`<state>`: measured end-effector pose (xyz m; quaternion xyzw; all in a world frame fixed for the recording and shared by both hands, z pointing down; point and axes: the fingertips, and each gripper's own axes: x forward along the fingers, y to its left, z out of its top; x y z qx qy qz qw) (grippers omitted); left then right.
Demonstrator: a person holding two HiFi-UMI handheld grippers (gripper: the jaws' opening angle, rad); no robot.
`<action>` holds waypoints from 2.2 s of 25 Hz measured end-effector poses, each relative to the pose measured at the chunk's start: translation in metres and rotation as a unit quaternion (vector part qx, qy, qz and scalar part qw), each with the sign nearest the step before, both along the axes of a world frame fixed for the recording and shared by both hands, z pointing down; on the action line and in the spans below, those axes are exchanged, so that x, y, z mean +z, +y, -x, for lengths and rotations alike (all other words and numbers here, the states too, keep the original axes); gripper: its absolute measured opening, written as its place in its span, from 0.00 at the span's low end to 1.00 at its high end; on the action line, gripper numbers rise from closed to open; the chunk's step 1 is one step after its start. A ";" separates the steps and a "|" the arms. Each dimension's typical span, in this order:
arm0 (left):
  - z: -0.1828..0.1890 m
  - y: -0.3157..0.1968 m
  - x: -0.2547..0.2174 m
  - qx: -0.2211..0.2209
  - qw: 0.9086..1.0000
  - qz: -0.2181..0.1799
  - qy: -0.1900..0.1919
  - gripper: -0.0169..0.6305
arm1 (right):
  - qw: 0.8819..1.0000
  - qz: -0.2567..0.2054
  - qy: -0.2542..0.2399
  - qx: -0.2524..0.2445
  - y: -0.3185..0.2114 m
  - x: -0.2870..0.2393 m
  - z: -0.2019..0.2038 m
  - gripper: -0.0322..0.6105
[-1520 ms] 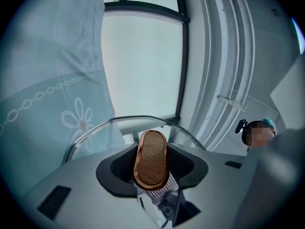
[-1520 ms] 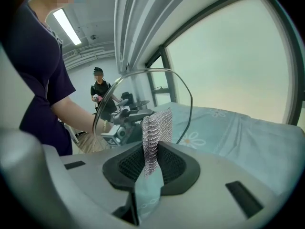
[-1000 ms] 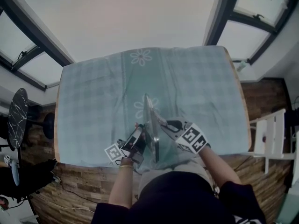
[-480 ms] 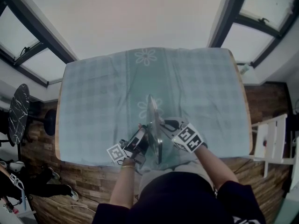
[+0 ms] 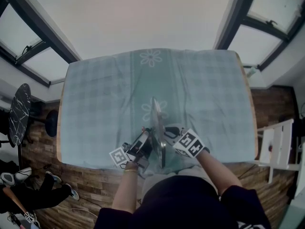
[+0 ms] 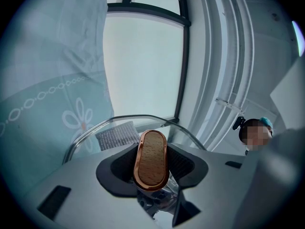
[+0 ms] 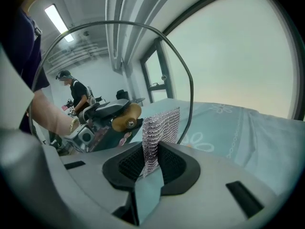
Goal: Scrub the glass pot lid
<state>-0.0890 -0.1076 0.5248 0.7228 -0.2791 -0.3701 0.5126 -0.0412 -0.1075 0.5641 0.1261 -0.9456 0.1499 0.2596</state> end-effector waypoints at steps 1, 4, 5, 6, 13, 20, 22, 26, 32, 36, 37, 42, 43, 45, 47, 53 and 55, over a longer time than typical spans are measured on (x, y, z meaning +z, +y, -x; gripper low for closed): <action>0.000 0.000 0.000 0.000 1.000 -0.001 0.001 0.29 | 1.000 0.002 0.001 -0.003 0.002 0.001 0.001 0.17; 0.000 0.000 0.000 0.000 1.000 0.000 0.000 0.29 | 1.000 0.008 0.004 -0.012 0.008 0.006 0.002 0.17; 0.001 0.000 0.000 0.000 1.000 0.000 -0.001 0.29 | 1.000 0.011 0.005 -0.014 0.011 0.007 0.002 0.17; 0.001 0.000 0.001 0.000 1.000 0.000 -0.002 0.29 | 1.000 0.013 0.006 -0.017 0.014 0.008 0.002 0.17; 0.001 0.000 0.000 0.001 1.000 0.000 -0.001 0.29 | 0.999 0.032 0.014 -0.038 0.035 0.018 0.002 0.17; 0.000 0.000 0.001 0.002 1.000 0.001 -0.001 0.29 | 0.997 0.046 0.020 -0.057 0.056 0.024 -0.003 0.17; 0.000 0.000 0.000 0.002 1.000 0.000 -0.001 0.29 | 0.997 0.048 0.020 -0.060 0.061 0.024 -0.003 0.17; -0.001 0.001 0.000 0.004 1.000 0.001 -0.004 0.29 | 0.996 0.058 0.014 -0.071 0.074 0.018 -0.003 0.17; -0.002 0.000 0.000 0.003 1.000 0.000 -0.006 0.29 | 0.994 0.067 0.015 -0.083 0.091 0.018 -0.008 0.17; -0.003 0.000 0.000 0.004 1.000 0.001 -0.007 0.29 | 0.993 0.066 0.014 -0.097 0.104 0.014 -0.012 0.17; -0.003 0.000 0.000 0.004 1.000 0.000 -0.008 0.29 | 0.993 0.065 0.015 -0.102 0.108 0.014 -0.012 0.17; -0.003 0.000 0.000 0.004 1.000 -0.001 -0.007 0.29 | 0.991 0.063 0.018 -0.120 0.123 0.014 -0.017 0.17; -0.003 0.000 -0.001 0.004 1.000 -0.001 -0.006 0.29 | 0.990 0.065 0.018 -0.121 0.124 0.014 -0.018 0.17; -0.003 0.000 -0.002 0.004 1.000 -0.002 -0.007 0.29 | 0.990 0.067 0.017 -0.124 0.127 0.012 -0.020 0.17; -0.003 0.000 -0.002 0.003 1.000 -0.003 -0.009 0.29 | 0.989 0.067 0.017 -0.128 0.131 0.011 -0.021 0.17; -0.004 -0.001 -0.001 0.003 1.000 -0.001 -0.009 0.29 | 0.989 0.073 0.013 -0.131 0.137 0.009 -0.026 0.17; -0.004 -0.001 -0.002 0.002 1.000 -0.001 -0.008 0.29 | 0.989 0.072 0.012 -0.130 0.138 0.009 -0.028 0.17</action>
